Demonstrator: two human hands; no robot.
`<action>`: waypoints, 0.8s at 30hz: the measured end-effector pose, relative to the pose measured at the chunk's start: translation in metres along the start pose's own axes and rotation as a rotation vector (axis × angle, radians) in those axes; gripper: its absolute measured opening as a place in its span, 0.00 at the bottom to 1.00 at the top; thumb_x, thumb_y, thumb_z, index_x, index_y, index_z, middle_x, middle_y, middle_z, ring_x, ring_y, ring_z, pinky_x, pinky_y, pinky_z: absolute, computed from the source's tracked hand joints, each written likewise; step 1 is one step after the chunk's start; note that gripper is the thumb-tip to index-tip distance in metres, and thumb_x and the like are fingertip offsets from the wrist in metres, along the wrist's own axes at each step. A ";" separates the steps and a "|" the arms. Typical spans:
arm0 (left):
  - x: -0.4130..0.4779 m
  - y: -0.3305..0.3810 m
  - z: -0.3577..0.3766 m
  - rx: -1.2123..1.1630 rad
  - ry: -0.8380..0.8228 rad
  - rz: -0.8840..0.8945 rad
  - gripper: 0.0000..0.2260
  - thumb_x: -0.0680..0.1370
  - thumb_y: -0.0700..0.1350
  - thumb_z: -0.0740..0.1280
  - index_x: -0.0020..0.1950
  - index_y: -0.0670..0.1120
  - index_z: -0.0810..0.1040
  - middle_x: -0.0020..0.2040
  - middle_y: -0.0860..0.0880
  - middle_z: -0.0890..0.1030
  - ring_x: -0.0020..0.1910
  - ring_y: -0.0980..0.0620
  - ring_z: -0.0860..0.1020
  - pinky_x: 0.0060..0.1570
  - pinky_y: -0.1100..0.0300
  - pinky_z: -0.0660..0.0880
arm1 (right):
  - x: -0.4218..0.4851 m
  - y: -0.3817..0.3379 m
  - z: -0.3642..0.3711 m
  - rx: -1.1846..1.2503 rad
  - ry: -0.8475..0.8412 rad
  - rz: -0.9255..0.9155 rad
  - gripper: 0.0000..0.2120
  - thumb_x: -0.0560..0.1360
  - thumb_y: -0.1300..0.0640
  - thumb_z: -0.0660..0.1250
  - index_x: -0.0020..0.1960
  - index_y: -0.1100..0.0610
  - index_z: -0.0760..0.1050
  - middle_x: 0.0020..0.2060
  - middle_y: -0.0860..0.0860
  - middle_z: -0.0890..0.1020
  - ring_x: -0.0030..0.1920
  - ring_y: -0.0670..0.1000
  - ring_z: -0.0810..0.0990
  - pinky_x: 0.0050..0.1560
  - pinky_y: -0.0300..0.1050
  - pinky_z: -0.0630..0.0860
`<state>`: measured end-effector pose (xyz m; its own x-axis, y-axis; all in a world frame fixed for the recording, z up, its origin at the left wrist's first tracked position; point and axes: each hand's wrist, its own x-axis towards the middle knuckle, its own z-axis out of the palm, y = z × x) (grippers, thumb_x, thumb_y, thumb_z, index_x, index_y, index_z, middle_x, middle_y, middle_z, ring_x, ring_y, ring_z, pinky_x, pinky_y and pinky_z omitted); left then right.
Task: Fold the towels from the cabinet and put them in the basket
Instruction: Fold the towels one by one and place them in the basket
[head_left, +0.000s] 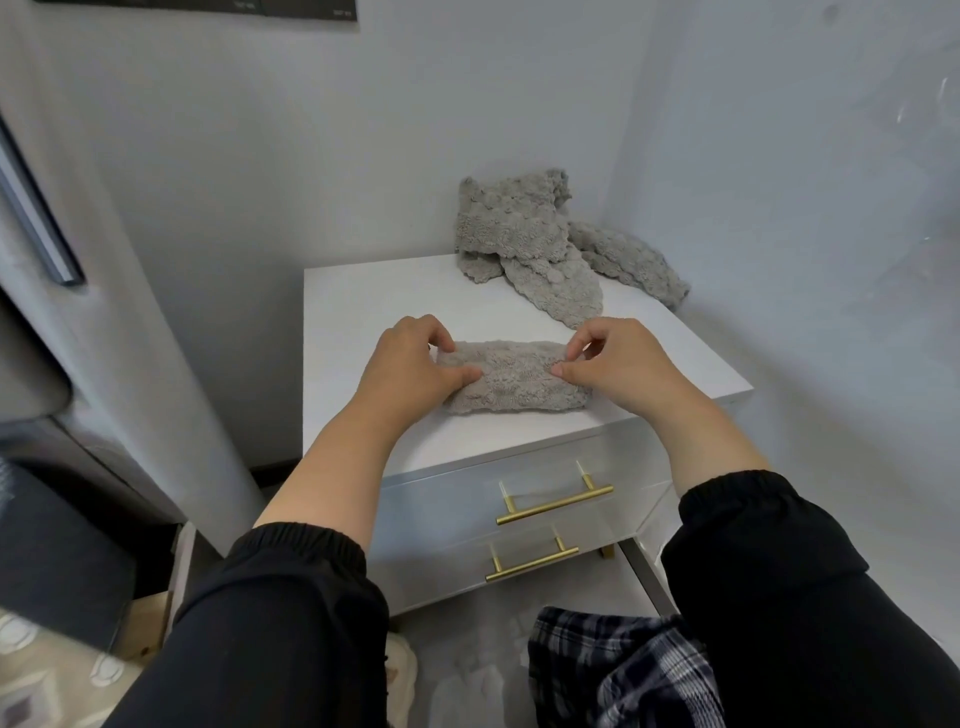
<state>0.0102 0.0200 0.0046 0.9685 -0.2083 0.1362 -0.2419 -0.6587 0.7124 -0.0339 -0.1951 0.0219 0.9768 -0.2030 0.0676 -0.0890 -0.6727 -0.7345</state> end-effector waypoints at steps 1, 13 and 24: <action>-0.001 -0.001 -0.001 -0.023 -0.055 -0.023 0.18 0.70 0.52 0.75 0.55 0.48 0.74 0.54 0.51 0.74 0.54 0.52 0.72 0.49 0.61 0.65 | 0.000 0.000 0.000 -0.025 -0.028 0.010 0.13 0.67 0.56 0.77 0.47 0.55 0.77 0.40 0.48 0.76 0.41 0.46 0.74 0.40 0.39 0.68; -0.002 0.001 0.002 -0.122 -0.235 -0.067 0.35 0.69 0.47 0.76 0.73 0.46 0.65 0.67 0.50 0.73 0.64 0.51 0.72 0.59 0.63 0.66 | 0.005 0.003 0.001 -0.038 -0.220 0.106 0.28 0.64 0.65 0.78 0.62 0.59 0.75 0.54 0.54 0.80 0.55 0.53 0.78 0.57 0.45 0.74; -0.007 0.040 0.040 -0.250 -0.143 -0.041 0.11 0.67 0.41 0.75 0.46 0.44 0.77 0.41 0.50 0.79 0.40 0.52 0.76 0.40 0.58 0.73 | -0.006 0.023 -0.018 0.301 -0.009 0.310 0.16 0.59 0.67 0.76 0.46 0.61 0.80 0.49 0.60 0.83 0.51 0.61 0.82 0.56 0.59 0.78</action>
<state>-0.0088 -0.0337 0.0052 0.9547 -0.2970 0.0181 -0.1638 -0.4737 0.8653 -0.0448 -0.2219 0.0168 0.9148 -0.3554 -0.1922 -0.3190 -0.3432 -0.8835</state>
